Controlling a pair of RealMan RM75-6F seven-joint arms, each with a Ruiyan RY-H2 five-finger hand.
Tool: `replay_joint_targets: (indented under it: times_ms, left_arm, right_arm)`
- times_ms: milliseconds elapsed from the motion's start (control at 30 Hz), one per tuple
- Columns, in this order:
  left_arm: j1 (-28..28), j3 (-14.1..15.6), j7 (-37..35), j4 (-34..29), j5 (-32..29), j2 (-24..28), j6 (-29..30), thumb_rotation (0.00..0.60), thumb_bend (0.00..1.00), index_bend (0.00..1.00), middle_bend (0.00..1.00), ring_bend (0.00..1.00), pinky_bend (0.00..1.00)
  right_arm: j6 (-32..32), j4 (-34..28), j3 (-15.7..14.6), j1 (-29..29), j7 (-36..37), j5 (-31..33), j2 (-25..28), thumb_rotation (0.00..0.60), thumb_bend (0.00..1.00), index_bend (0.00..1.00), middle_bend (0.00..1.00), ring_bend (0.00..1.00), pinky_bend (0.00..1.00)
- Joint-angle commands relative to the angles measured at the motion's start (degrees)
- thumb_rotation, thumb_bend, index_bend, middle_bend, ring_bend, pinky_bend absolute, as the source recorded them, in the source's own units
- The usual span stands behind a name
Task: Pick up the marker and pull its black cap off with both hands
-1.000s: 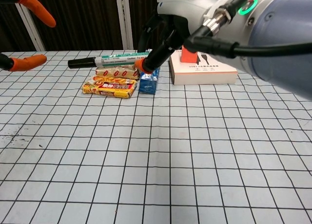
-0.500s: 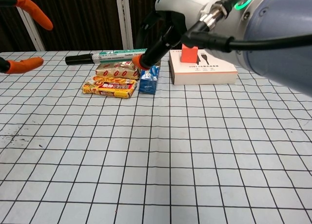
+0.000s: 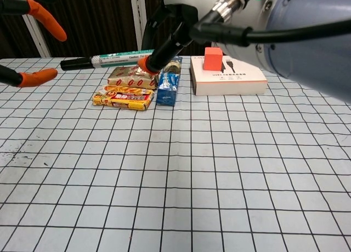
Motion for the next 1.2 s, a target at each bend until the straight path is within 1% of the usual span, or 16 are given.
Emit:
replay_joint_targets:
  times_ms: [33, 533, 1200]
  left_arm:
    - [-0.2, 0.1, -0.2, 0.4, 0.2, -0.4, 0.0, 0.600, 0.40, 0.40, 0.09, 0.00, 0.00]
    - [-0.8, 0.3, -1.9, 1.9, 1.1, -2.1, 0.3, 0.600, 0.40, 0.44, 0.11, 0.00, 0.00]
    - [-2.2, 0.2, -2.1, 4.0, 1.1, -5.0, -0.5, 0.600, 0.40, 0.48, 0.14, 0.00, 0.00]
  right_arm:
    - [0.1, 0.1, 0.1, 0.2, 0.1, 0.2, 0.0, 0.600, 0.51, 0.70, 0.07, 0.14, 0.04]
    - [0.0, 0.3, 0.4, 1.1, 0.8, 1.0, 0.3, 0.600, 0.51, 0.70, 0.07, 0.14, 0.04]
    - [-0.8, -0.5, 0.0, 1.0, 2.6, 1.4, 1.9, 0.600, 0.52, 0.70, 0.07, 0.14, 0.04]
